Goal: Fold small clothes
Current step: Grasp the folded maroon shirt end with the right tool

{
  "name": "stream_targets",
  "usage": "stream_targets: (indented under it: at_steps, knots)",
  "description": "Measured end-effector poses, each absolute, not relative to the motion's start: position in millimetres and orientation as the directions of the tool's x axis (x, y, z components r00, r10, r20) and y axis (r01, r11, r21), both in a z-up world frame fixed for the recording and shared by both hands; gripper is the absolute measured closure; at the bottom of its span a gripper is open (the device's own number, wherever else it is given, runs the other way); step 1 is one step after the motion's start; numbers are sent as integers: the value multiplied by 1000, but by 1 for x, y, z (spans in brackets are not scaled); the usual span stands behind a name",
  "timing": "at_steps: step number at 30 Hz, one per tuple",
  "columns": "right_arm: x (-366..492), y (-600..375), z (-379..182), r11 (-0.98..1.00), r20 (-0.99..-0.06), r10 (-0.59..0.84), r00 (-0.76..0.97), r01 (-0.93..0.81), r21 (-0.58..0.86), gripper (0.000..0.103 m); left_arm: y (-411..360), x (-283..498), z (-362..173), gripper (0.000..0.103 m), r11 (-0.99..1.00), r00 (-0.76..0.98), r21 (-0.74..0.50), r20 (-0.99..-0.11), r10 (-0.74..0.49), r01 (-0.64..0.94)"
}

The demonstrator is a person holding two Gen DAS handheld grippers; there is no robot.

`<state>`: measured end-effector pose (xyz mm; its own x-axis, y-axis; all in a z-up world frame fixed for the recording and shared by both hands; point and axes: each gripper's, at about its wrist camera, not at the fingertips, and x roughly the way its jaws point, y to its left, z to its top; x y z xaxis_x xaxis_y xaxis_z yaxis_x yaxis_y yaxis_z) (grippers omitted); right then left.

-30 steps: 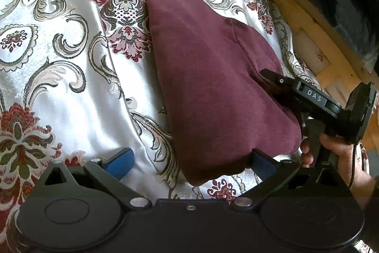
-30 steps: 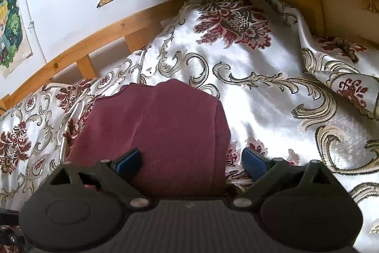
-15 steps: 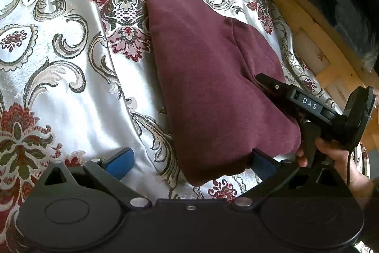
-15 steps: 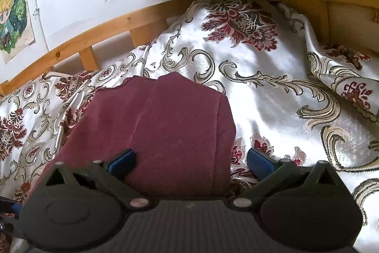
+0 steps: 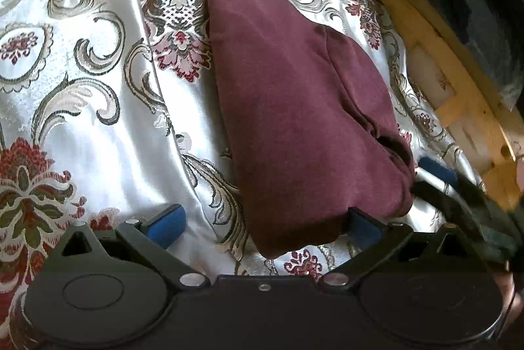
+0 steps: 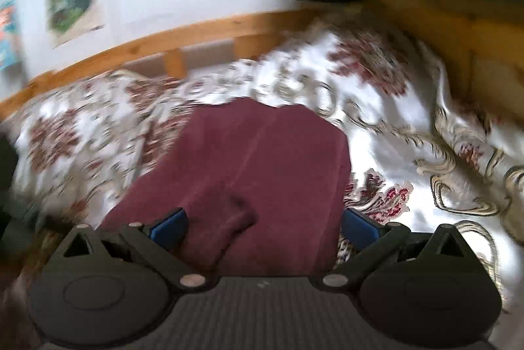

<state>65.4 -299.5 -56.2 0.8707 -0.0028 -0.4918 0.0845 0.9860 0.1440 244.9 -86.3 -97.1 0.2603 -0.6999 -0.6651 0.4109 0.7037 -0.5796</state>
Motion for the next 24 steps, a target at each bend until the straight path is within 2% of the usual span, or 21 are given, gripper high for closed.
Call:
stream_targets:
  at_steps: [1, 2, 3, 4, 6, 7, 8, 11, 14, 17, 20, 22, 24]
  knots:
    - [61, -296, -55, 986, -490, 25, 871, 58, 154, 5, -86, 246, -97, 1, 701, 254, -588, -664, -703, 403]
    - [58, -293, -55, 986, -495, 48, 868, 37, 161, 12, -85, 247, -98, 1, 699, 250, -594, -663, -706, 397]
    - [57, -289, -56, 986, -508, 66, 859, 21, 163, 24, -85, 249, -98, 1, 697, 246, -600, -662, -708, 392]
    - [58, -286, -58, 987, -523, 77, 849, 8, 158, 30, -85, 249, -98, 1, 696, 244, -604, -661, -710, 389]
    - [62, -278, -64, 992, -554, 84, 828, -16, 126, 55, -84, 249, -97, 1, 693, 241, -615, -657, -714, 376]
    - [66, -275, -67, 995, -572, 66, 818, -14, 95, 62, -83, 249, -97, 1, 692, 240, -623, -655, -717, 365]
    - [67, -273, -69, 998, -583, 41, 811, -6, 61, 73, -82, 250, -97, 1, 688, 238, -633, -651, -721, 355]
    - [68, -274, -65, 999, -563, 11, 826, 15, 42, 81, -78, 251, -98, 1, 674, 231, -658, -636, -737, 336]
    - [68, -278, -62, 999, -546, -23, 837, 42, 22, 83, -78, 252, -99, 1, 667, 230, -671, -628, -744, 323]
    - [75, -277, -70, 999, -572, -37, 820, 44, -1, 84, -80, 251, -100, 1, 672, 230, -655, -635, -737, 344]
    - [74, -280, -78, 997, -586, -37, 810, 72, 36, 80, -82, 249, -100, 1, 677, 231, -641, -641, -732, 362]
    - [72, -285, -74, 993, -593, 1, 805, 71, 98, 67, -81, 250, -101, 1, 677, 231, -644, -641, -732, 356]
    - [70, -294, -69, 983, -593, 76, 801, 40, 179, 48, -80, 252, -102, 1, 675, 230, -651, -639, -734, 348]
